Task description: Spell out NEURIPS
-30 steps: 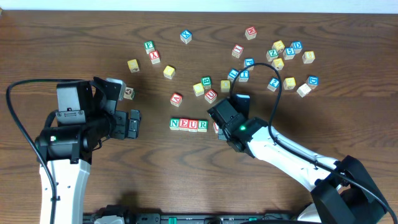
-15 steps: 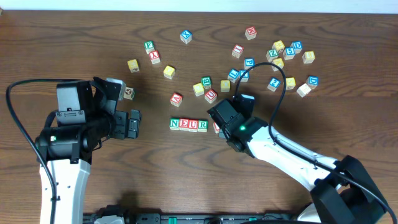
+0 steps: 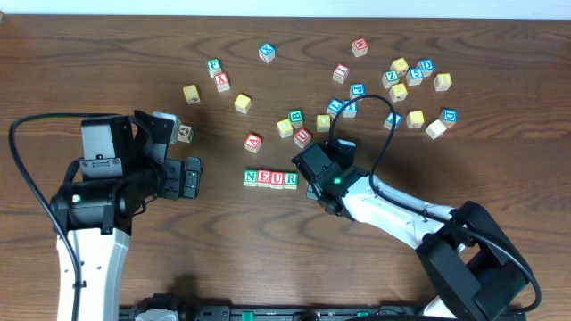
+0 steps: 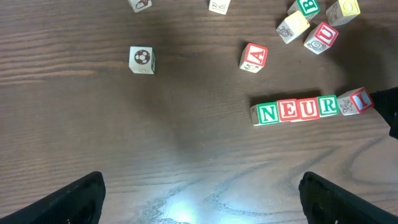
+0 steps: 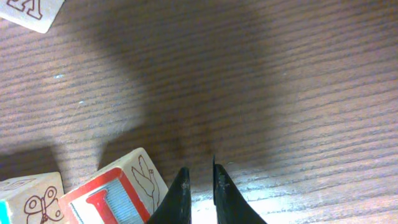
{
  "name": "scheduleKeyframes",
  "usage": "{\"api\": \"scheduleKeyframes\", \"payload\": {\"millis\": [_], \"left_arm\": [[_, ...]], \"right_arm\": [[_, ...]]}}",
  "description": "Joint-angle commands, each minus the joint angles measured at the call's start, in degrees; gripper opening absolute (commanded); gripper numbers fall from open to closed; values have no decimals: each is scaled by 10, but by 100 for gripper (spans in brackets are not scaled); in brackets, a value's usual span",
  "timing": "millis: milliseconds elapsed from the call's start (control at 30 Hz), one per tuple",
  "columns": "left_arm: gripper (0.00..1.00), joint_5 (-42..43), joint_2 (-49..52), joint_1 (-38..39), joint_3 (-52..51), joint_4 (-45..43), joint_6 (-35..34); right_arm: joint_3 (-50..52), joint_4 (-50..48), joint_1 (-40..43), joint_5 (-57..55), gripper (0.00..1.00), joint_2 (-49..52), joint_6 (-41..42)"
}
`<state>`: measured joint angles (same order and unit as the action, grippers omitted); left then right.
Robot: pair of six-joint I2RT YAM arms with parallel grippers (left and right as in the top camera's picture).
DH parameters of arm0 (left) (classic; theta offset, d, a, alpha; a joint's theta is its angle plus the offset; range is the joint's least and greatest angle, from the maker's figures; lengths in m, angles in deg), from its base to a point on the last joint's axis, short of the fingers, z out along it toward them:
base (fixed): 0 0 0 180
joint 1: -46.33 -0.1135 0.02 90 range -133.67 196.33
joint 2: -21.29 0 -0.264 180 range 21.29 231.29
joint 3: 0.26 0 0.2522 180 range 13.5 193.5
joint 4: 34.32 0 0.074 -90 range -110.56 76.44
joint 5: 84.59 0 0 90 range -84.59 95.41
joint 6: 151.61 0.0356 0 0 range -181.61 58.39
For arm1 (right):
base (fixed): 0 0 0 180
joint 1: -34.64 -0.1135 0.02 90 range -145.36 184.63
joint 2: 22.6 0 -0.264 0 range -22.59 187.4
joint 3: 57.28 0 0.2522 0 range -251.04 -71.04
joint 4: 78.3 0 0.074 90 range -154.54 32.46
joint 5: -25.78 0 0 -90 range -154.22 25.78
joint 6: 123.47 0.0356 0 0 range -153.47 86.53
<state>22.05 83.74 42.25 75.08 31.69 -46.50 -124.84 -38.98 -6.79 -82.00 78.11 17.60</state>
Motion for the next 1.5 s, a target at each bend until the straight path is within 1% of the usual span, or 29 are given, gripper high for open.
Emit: {"api": "scheduleKeyframes", "payload": {"millis": [0,100,300,667,1033,1300,1467], "left_arm": [[98,7,-3,-3,12,0,7],[98,7,-3,-3,12,0,7],[98,7,-3,-3,12,0,7],[98,7,-3,-3,12,0,7],[98,7,-3,-3,12,0,7],[98,7,-3,-3,12,0,7],[98,7,-3,-2,12,0,7]], "right_arm": [[-7,-15,-3,12,7,-4,-21],[-7,-36,-3,36,6,-4,-56],[-7,-40,-3,47,6,-4,-74],[-7,-43,-3,53,5,-4,-84],[-7,-52,-2,16,1,-4,-83],[-7,-69,-3,19,1,-4,-118],[-7,-78,-3,40,1,-4,-141]]}}
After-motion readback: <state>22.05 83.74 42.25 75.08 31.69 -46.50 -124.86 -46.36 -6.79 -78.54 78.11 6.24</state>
